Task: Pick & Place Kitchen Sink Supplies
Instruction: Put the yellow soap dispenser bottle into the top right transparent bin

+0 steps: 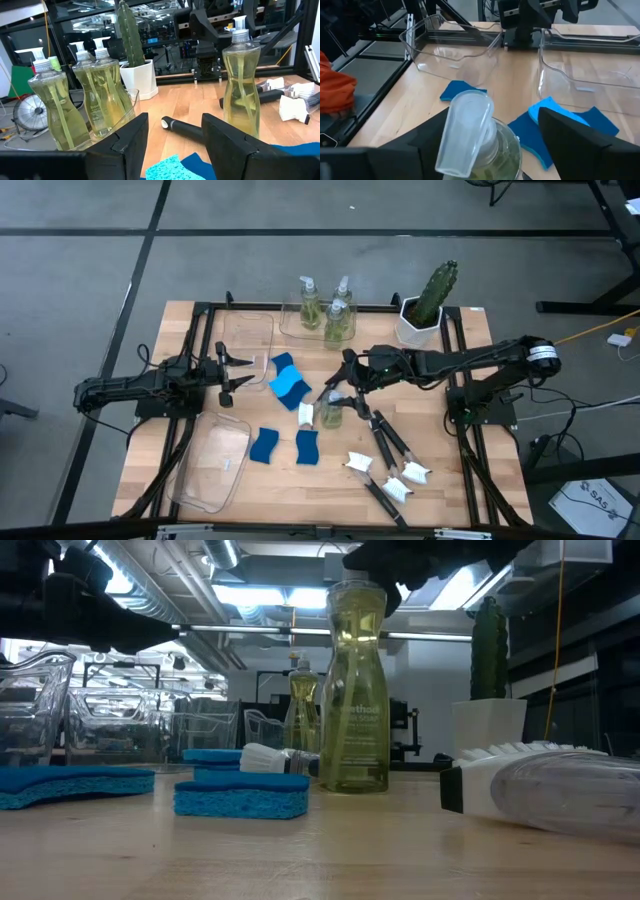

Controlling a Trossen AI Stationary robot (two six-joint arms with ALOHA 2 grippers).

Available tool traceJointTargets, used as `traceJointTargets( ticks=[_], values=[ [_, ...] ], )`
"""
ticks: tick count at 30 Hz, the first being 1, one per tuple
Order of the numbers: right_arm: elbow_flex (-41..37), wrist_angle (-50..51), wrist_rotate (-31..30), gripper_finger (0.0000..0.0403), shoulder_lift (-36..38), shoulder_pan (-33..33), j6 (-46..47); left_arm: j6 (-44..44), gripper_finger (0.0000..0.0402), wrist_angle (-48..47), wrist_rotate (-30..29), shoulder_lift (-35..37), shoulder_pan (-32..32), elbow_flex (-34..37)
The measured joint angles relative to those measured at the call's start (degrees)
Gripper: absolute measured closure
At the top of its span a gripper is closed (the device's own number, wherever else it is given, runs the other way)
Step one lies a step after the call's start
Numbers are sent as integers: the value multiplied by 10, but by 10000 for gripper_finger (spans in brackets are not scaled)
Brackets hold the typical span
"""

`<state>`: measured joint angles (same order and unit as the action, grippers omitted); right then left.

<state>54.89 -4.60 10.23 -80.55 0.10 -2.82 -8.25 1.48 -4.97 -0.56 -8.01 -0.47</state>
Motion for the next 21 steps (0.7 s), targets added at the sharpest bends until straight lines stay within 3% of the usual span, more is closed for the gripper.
traceJointTargets(
  ticks=[4, 11, 21],
  values=[
    [0, 0, 0, 164, 0, 0, 7, 0, 223, 0, 0, 0, 0, 0],
    [0, 0, -1, 287, 0, 0, -9, 0, 222, 0, 0, 0, 0, 0],
    [39, 40, -1, 289, -1, 6, -33, 0, 222, 0, 0, 0, 0, 0]
  ],
)
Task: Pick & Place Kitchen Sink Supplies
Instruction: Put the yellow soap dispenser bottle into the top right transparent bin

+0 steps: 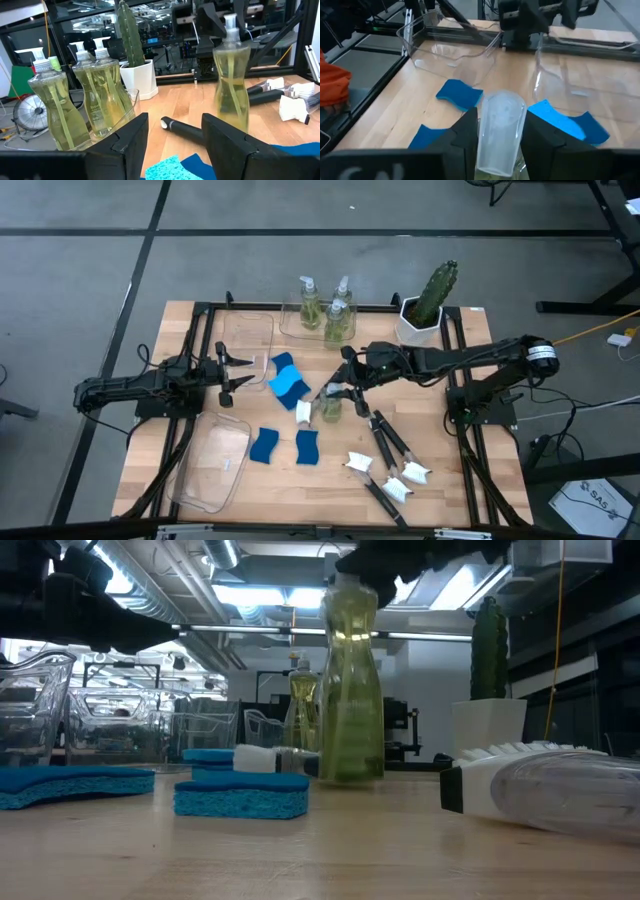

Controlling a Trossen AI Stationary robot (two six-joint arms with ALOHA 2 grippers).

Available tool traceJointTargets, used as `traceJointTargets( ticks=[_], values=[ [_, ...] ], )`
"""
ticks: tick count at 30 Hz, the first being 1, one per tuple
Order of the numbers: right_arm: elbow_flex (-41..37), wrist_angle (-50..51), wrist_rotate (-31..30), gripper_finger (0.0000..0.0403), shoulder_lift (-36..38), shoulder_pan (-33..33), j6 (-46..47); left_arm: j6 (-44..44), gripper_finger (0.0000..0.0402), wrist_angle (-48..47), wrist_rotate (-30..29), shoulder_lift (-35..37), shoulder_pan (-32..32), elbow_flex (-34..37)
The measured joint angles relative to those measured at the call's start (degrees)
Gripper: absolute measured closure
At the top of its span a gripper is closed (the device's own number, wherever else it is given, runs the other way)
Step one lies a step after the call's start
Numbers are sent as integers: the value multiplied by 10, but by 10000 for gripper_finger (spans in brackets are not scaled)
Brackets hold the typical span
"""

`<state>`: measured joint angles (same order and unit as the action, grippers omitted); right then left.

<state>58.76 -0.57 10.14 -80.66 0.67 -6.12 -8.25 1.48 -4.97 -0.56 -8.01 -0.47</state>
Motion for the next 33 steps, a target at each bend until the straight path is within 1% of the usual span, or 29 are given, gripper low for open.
traceJointTargets(
  ticks=[5, 11, 18, 24, 30, 33],
  values=[
    [50, 23, -1, 289, 0, 18, -1, 0, 223, 0, 0, 0, 0, 0],
    [94, 21, -2, 289, 0, 40, -4, 0, 223, 0, 0, 0, 0, 0],
    [114, -5, -1, 289, 0, 66, -3, 0, 222, 0, 0, 0, 0, 0],
    [114, -68, 0, 289, -3, 82, -11, 0, 223, 0, 0, 0, 0, 0],
    [115, -144, 1, 289, -27, 105, -70, 0, 222, 0, 0, 0, 0, 0],
    [115, -187, -3, 289, -45, 123, -84, 0, 224, 0, 0, 0, 0, 0]
  ],
)
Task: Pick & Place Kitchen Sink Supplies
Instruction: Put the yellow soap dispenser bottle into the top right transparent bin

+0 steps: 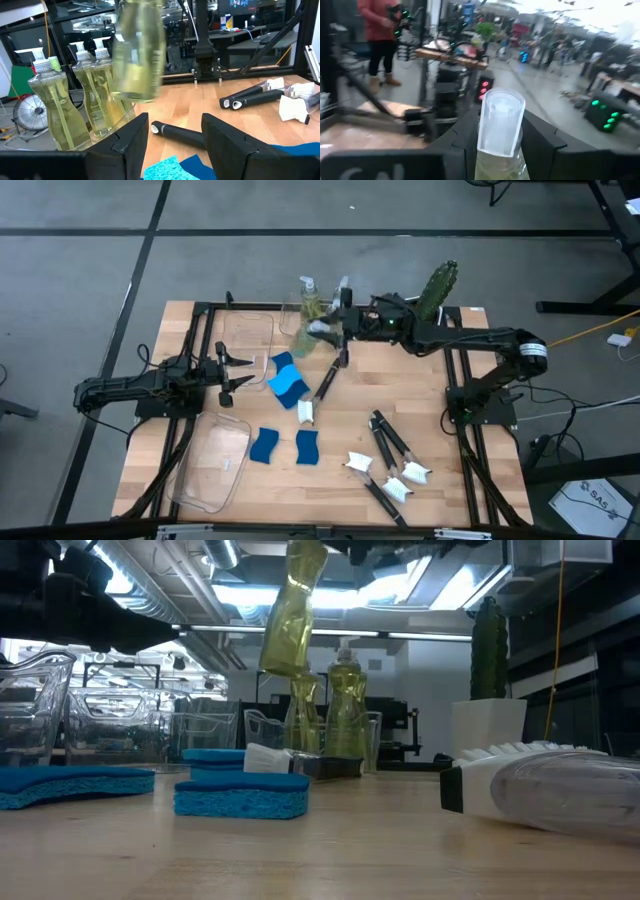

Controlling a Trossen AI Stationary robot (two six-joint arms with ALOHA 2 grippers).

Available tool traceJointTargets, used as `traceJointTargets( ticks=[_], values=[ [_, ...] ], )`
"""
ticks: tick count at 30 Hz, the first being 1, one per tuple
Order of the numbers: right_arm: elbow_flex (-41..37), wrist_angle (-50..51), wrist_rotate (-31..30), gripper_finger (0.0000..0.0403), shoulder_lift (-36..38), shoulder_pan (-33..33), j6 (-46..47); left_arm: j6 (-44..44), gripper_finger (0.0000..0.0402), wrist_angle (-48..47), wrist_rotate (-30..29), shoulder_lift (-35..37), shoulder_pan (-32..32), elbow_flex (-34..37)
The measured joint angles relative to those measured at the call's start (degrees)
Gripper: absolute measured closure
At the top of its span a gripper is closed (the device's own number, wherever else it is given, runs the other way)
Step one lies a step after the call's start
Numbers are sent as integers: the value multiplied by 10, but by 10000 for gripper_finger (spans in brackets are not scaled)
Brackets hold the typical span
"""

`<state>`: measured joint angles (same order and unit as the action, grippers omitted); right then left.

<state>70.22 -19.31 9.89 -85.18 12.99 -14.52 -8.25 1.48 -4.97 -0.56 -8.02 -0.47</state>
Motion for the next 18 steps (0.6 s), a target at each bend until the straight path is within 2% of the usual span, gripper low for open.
traceJointTargets(
  ticks=[4, 11, 18],
  values=[
    [0, -27, -1, 289, -27, 28, 1, 0, 222, 0, 0, 0, 0, 0],
    [0, -80, -36, 289, -77, 66, 2, 0, 224, 0, 0, 0, 0, 0],
    [0, -108, -31, 289, -111, 86, 10, 0, 222, 0, 0, 0, 0, 0]
  ],
)
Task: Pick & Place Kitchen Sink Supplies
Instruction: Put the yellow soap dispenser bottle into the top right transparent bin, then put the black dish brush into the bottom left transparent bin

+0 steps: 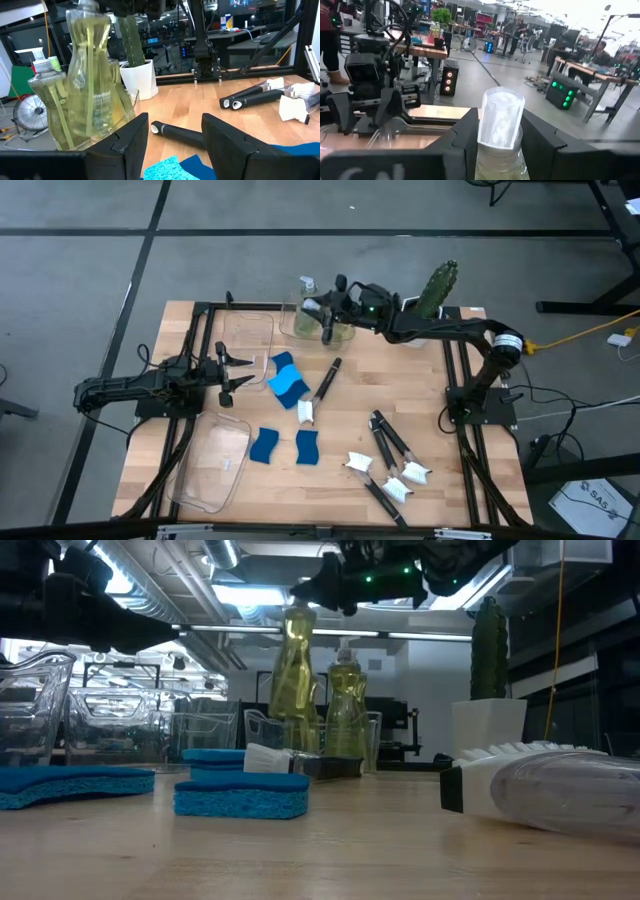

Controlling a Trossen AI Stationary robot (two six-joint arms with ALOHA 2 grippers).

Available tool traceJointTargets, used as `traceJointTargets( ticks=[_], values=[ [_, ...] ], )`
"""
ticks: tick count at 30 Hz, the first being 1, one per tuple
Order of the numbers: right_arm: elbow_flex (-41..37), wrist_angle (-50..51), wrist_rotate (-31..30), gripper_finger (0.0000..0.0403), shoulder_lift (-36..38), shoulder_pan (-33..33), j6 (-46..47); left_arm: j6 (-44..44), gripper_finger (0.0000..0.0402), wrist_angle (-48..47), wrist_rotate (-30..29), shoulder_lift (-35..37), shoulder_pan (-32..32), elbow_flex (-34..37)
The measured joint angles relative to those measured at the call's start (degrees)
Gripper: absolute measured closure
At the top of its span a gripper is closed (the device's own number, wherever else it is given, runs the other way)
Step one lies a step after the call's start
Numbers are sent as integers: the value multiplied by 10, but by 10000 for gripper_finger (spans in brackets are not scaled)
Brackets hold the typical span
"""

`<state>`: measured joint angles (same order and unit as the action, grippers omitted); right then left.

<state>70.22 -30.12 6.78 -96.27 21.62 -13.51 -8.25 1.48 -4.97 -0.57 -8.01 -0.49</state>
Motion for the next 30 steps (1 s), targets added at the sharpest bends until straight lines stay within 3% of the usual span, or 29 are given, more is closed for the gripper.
traceJointTargets(
  ticks=[16, 23, 30],
  values=[
    [0, 7, -49, 288, -46, 12, 26, 0, 223, 0, 0, 0, 0, 0],
    [2, 12, -89, 204, -43, 14, 43, 0, 223, 0, 0, 0, 0, 0],
    [2, 22, -87, 185, -44, 13, 47, 0, 222, 0, 0, 0, 0, 0]
  ],
)
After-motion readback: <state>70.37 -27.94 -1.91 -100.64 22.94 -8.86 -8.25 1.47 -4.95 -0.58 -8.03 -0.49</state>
